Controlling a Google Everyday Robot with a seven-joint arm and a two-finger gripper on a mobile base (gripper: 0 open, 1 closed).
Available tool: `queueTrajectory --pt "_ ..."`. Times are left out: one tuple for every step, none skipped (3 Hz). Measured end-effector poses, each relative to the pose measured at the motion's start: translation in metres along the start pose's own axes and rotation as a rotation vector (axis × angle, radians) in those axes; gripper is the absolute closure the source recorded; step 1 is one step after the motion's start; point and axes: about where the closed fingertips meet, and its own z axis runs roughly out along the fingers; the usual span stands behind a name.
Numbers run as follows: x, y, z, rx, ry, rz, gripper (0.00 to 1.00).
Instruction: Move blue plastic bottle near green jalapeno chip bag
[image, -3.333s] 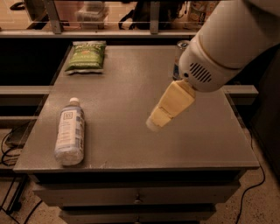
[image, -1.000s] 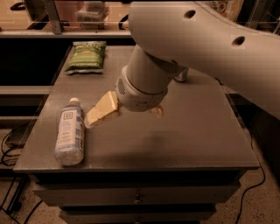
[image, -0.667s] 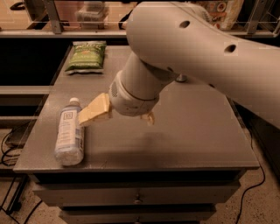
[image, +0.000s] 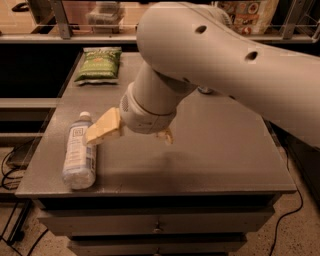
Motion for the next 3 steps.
queueTrajectory --pt "-0.001 0.017 0.013 -0.013 0.021 -0.003 0.00" --pt "-0.004 0.036 0.027 -0.035 0.039 -0.015 0.00" --pt "-0.005 0.051 0.041 -0.056 0.057 -0.024 0.00"
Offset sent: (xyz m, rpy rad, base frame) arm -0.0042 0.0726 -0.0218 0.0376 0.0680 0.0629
